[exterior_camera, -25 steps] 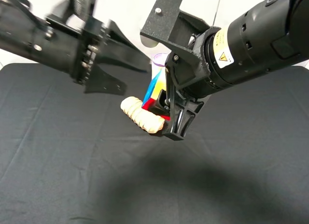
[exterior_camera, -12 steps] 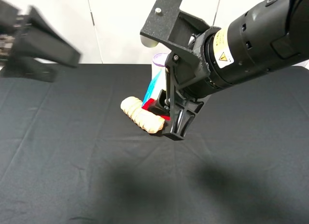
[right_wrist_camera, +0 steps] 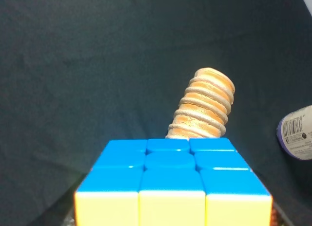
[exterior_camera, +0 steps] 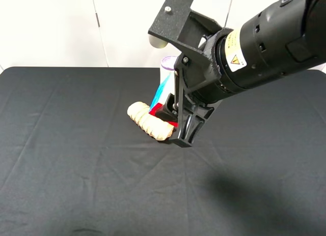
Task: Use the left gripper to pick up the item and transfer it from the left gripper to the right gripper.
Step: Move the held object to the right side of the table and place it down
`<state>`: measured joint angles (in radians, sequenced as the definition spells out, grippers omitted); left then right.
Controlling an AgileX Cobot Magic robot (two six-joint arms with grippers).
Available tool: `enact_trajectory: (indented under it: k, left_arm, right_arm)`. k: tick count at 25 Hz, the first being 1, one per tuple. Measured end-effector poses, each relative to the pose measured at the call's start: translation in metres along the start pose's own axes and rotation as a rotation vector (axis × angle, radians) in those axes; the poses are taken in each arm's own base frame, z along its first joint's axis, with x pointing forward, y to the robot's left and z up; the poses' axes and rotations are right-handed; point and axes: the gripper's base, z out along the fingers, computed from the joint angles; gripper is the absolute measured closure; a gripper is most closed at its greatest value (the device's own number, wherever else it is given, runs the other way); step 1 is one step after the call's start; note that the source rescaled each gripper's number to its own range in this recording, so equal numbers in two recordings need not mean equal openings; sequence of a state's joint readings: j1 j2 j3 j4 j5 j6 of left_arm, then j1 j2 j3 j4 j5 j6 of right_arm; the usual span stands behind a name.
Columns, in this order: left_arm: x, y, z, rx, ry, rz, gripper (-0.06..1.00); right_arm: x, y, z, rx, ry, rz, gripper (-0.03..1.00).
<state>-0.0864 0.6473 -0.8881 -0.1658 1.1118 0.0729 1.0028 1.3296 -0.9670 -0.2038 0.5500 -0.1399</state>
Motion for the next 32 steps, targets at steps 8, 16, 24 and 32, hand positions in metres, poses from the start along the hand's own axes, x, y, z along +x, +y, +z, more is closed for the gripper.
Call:
enact_trajectory:
  k: [8, 16, 24, 32]
  left_arm:
    - [0.031, 0.009, -0.046, -0.168, -0.147, 0.012, -0.01]
    - [0.072, 0.009, -0.06, -0.197, -0.259, 0.034, -0.01]
    - [0.12, 0.013, -0.033, -0.199, -0.254, 0.045, -0.01]
    - [0.132, 0.012, -0.017, -0.158, -0.222, -0.009, -0.01]
  right_arm:
    - [0.0, 0.0, 0.0, 0.0, 0.0, 0.022, 0.93]
    - [0.0, 0.0, 0.0, -0.001, 0.003, 0.048, 0.93]
    - [0.0, 0.0, 0.0, -0.001, 0.003, 0.056, 0.93]
    - [0.0, 0.0, 0.0, -0.003, 0.003, 0.093, 0.93]
